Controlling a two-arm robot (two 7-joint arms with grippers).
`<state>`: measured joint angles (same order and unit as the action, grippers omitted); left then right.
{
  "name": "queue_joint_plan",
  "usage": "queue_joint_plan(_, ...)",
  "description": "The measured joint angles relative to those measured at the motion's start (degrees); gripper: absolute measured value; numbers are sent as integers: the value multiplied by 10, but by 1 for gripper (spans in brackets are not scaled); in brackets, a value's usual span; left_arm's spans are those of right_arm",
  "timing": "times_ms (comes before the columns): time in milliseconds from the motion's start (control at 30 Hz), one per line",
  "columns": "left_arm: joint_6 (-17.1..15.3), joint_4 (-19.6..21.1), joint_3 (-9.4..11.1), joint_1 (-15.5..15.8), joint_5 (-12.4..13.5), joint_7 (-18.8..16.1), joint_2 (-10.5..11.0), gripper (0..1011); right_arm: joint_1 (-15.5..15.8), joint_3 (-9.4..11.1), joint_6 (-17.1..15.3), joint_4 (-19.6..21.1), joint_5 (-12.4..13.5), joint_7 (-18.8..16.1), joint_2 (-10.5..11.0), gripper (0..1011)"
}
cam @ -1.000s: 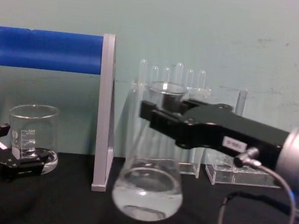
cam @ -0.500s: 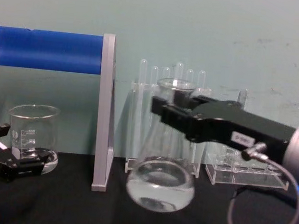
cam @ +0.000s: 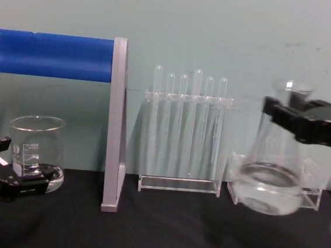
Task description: Grasp the erlenmeyer flask with one hand, shake it three times, then place it back.
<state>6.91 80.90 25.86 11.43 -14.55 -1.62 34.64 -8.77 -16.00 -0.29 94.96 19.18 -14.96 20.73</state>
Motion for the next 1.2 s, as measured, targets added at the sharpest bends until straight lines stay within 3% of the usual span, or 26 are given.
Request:
queue_joint_plan(300, 0, 0, 0, 0, 0, 0, 0, 1001, 41, 53, -4, 29, -14, 39, 3, 449)
queue_joint_plan(600, 0, 0, 0, 0, 0, 0, 0, 1001, 47, 69, -7, 28, -22, 33, -3, 449)
queue_joint_plan(867, 0, 0, 0, 0, 0, 0, 0, 1001, 21, 42, -7, 5, -23, -12, -14, 449)
queue_joint_plan(1200, 0, 0, 0, 0, 0, 0, 0, 1001, -22, -18, -6, -29, -11, -73, -23, 449)
